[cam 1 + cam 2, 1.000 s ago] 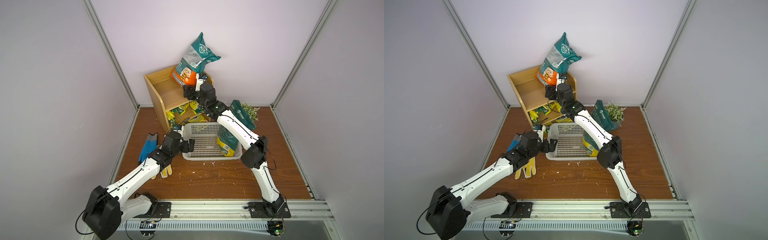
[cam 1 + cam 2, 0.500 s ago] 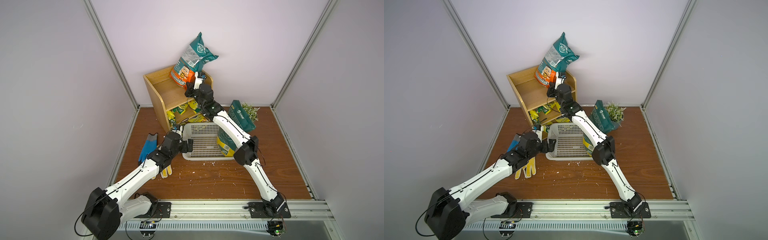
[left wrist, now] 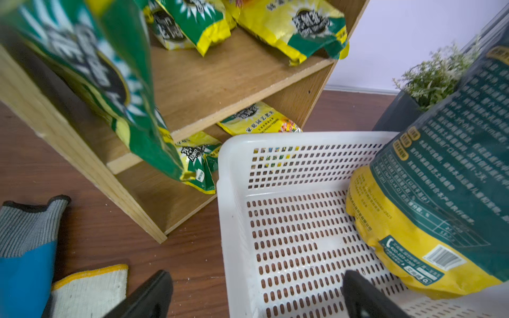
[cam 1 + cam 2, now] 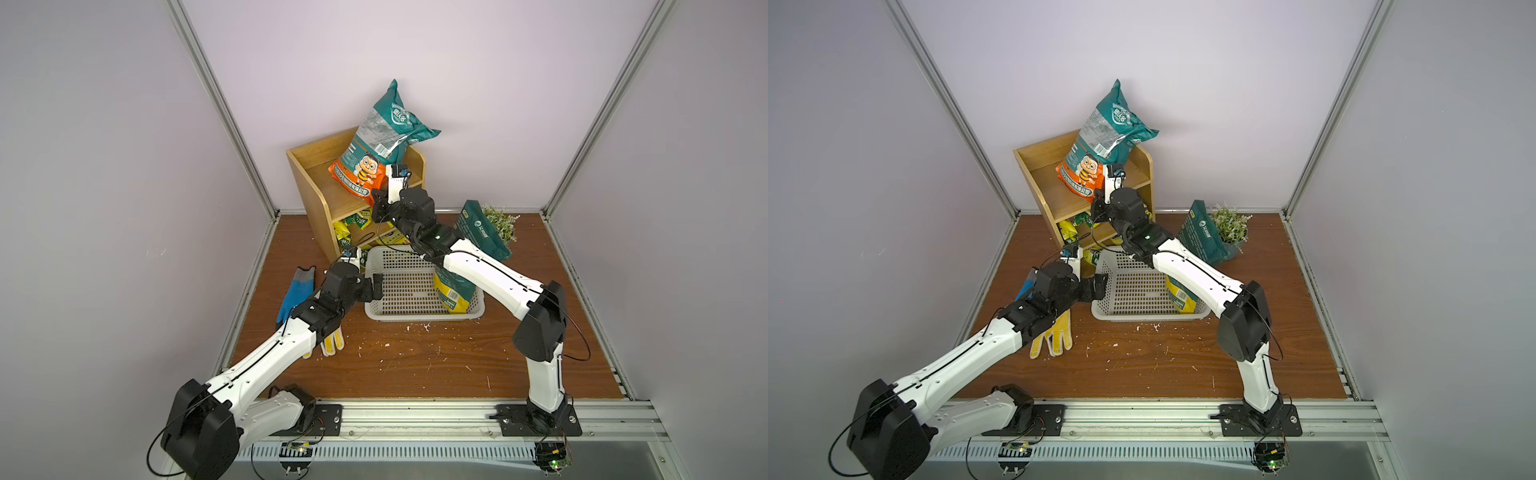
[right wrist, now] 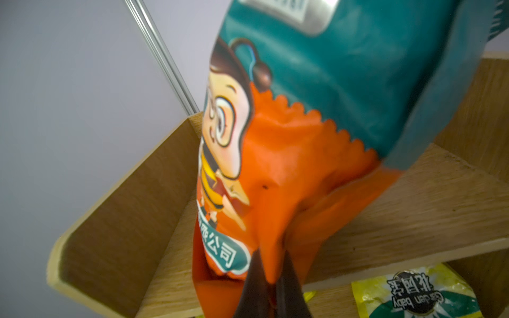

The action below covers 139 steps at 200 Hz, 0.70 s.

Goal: Take down the fertilizer bag from the shelf
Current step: Pick up the fertilizer bag from the shelf.

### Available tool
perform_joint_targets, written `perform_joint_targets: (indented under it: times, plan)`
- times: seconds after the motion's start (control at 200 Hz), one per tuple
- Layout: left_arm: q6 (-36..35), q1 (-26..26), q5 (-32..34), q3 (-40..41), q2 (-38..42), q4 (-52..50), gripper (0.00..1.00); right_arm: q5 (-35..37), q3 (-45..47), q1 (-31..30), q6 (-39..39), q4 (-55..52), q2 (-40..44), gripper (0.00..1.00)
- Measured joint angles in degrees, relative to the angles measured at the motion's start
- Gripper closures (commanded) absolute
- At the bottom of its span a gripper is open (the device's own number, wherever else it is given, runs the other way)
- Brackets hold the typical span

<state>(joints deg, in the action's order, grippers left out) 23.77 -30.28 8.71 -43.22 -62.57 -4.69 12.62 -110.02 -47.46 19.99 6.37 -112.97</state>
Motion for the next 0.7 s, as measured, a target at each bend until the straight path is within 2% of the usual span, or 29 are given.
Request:
perform_joint_targets:
  times: [0.035, 0.105, 0.175, 0.215, 0.435, 0.696]
  plan:
    - [0.0, 0.0, 0.2, -0.1, 0.5, 0.0, 0.0, -0.4, 1.1, 0.0, 0.1, 0.6, 0.6, 0.57]
    - [0.0, 0.0, 0.7, -0.1, 1.2, 0.0, 0.0, -1.4, 2.8, 0.0, -0.3, 0.0, 1.6, 0.26]
    - [-0.1, 0.1, 1.1, -0.1, 1.2, 0.0, 0.0, -1.4, 4.3, 0.1, -0.6, -0.1, 2.2, 0.1]
    - [-0.1, 0.1, 1.3, -0.1, 1.2, -0.1, 0.01, -1.7, 4.6, 0.4, -0.9, -0.2, 2.4, 0.04]
    - [-0.5, 0.3, 1.9, -0.9, 0.9, -0.5, 0.0, -7.7, 2.4, 4.0, -0.8, -3.3, 2.9, 0.02]
    - [-1.7, 0.3, 2.4, -1.9, 1.0, -0.6, 0.01, -14.5, -5.1, 12.8, 2.4, -4.4, 2.9, 0.0]
